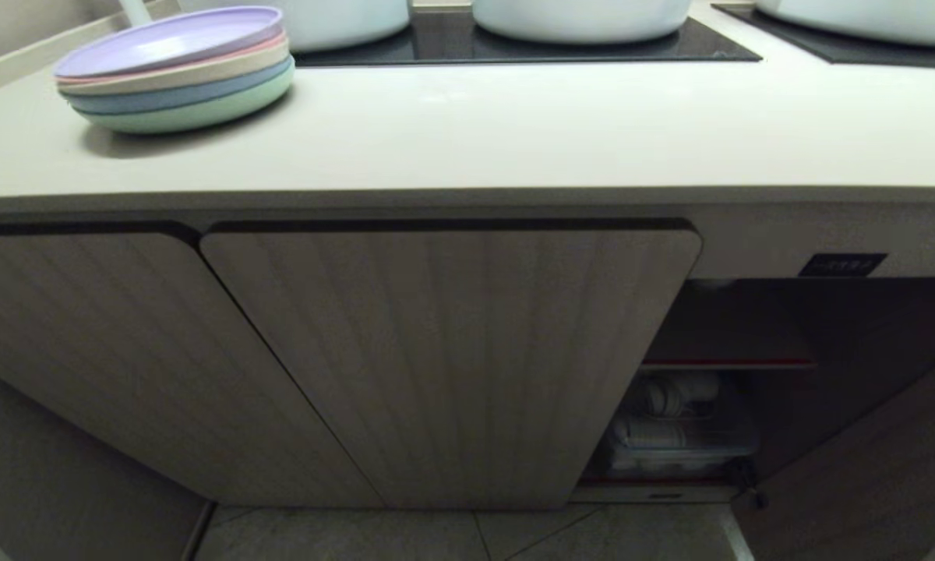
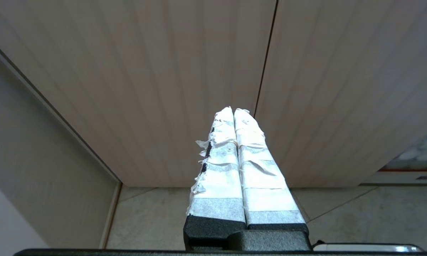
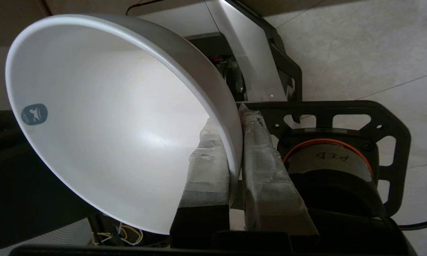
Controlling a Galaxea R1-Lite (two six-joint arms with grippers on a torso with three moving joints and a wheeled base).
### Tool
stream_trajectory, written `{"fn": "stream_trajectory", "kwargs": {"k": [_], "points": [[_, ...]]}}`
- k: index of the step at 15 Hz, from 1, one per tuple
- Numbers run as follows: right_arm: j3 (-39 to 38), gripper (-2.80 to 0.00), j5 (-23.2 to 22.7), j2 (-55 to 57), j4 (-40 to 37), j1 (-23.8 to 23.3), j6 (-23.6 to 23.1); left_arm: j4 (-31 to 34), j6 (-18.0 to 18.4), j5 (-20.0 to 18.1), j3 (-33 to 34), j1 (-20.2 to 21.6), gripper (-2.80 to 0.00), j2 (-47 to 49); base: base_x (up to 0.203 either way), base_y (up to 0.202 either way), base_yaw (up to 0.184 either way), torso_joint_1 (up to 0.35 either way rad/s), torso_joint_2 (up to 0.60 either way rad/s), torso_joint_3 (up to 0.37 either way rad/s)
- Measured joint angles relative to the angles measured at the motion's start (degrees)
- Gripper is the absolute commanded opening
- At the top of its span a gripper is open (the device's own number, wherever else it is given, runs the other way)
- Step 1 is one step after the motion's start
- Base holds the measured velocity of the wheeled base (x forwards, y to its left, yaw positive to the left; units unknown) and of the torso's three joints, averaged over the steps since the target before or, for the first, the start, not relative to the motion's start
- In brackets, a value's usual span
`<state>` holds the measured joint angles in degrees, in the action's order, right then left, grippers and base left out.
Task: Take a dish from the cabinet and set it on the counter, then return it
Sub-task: Put it back into the cabinet
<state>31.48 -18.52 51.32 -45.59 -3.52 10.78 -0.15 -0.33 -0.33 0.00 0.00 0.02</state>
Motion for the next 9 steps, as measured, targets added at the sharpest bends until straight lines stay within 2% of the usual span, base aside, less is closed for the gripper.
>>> {"fn": "stream_trajectory", "kwargs": {"k": [9], "points": [[-0.7, -2.80, 0.0, 0.0, 0.4, 0.0, 0.1, 0.0, 0.0, 0.0, 0.0, 0.0, -2.80, 0.0, 0.000, 0.000, 0.000, -0.158, 0.47, 0.301]]}}
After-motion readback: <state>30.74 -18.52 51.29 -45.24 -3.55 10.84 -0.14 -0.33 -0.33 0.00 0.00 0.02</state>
